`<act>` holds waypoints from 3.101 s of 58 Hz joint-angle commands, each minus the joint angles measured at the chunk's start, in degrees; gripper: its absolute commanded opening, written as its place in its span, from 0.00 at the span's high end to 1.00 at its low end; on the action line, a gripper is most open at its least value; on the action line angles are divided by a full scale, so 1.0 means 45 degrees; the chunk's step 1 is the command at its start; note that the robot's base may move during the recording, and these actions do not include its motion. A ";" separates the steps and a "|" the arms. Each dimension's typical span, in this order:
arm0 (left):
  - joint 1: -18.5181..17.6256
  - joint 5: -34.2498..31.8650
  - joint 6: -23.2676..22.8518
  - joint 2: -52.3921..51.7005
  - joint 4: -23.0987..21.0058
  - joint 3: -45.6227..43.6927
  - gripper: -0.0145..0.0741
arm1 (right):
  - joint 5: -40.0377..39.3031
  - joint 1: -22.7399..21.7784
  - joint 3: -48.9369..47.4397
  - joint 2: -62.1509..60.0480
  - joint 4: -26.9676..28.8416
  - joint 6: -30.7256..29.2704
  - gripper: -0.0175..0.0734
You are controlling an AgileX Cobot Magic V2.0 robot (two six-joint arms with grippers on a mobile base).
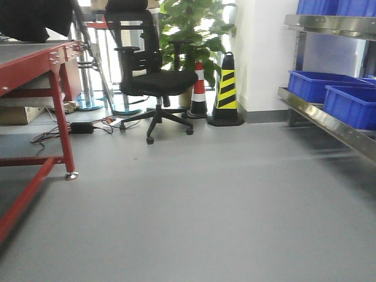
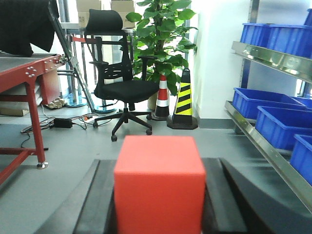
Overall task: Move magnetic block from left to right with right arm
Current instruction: 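Drive the base past the chair to the other carpeted platform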
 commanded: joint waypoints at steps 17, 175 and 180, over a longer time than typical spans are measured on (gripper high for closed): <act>0.0007 -0.1074 -0.0095 -0.0154 -0.0033 0.0102 0.98 | -0.1099 -0.0060 -0.0368 0.0145 -0.0199 -0.0104 0.54; 0.0007 -0.1074 -0.0095 -0.0135 -0.0033 0.0102 0.98 | -0.1097 -0.0060 -0.0368 0.0145 -0.0199 -0.0104 0.54; 0.0007 -0.1074 -0.0095 -0.0135 -0.0033 0.0102 0.98 | -0.1097 -0.0060 -0.0368 0.0145 -0.0199 -0.0104 0.54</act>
